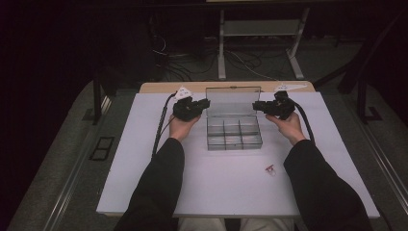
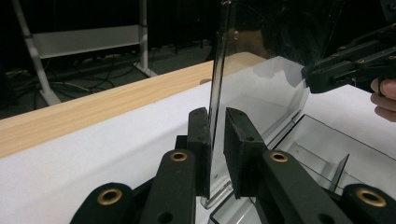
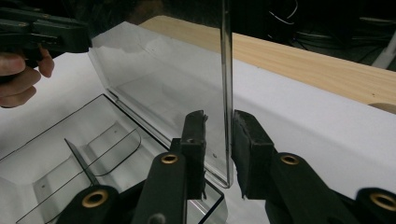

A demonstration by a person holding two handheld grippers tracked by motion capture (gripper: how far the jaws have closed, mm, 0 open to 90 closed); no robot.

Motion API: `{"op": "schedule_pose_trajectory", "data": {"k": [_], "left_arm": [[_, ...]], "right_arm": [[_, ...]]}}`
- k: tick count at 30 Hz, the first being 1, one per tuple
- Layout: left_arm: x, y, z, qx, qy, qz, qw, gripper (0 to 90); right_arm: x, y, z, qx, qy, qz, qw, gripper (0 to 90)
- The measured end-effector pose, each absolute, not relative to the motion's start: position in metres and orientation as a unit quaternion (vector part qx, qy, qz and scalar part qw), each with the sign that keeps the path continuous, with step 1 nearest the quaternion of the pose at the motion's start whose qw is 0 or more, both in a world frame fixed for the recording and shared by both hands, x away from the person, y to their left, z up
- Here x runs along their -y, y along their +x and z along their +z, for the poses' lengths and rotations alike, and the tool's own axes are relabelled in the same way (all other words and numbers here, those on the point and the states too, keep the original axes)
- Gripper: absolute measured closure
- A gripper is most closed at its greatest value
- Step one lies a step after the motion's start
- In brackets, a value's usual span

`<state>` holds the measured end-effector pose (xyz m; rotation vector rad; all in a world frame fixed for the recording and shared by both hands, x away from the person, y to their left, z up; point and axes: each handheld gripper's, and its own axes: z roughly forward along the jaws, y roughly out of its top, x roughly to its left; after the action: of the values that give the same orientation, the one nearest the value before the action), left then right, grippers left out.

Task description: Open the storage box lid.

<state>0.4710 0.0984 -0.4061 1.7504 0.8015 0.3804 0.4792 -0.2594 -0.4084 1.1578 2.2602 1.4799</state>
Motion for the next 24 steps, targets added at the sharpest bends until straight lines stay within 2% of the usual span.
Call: {"op": "schedule_pose_trajectory", "data": {"k": [13, 24], "left_arm": [[-0.095, 0.487, -0.411, -0.367, 0.727, 0.135, 0.565, 79.8], [-0.096, 0.494, -0.420, -0.393, 0.705, 0.110, 0.579, 78.9]], "right_arm": [[0.260, 0.482, -0.409, -0.756, 0.428, 0.486, 0.091, 78.3], [0.257, 0.488, -0.409, -0.754, 0.449, 0.472, 0.087, 78.5]]}}
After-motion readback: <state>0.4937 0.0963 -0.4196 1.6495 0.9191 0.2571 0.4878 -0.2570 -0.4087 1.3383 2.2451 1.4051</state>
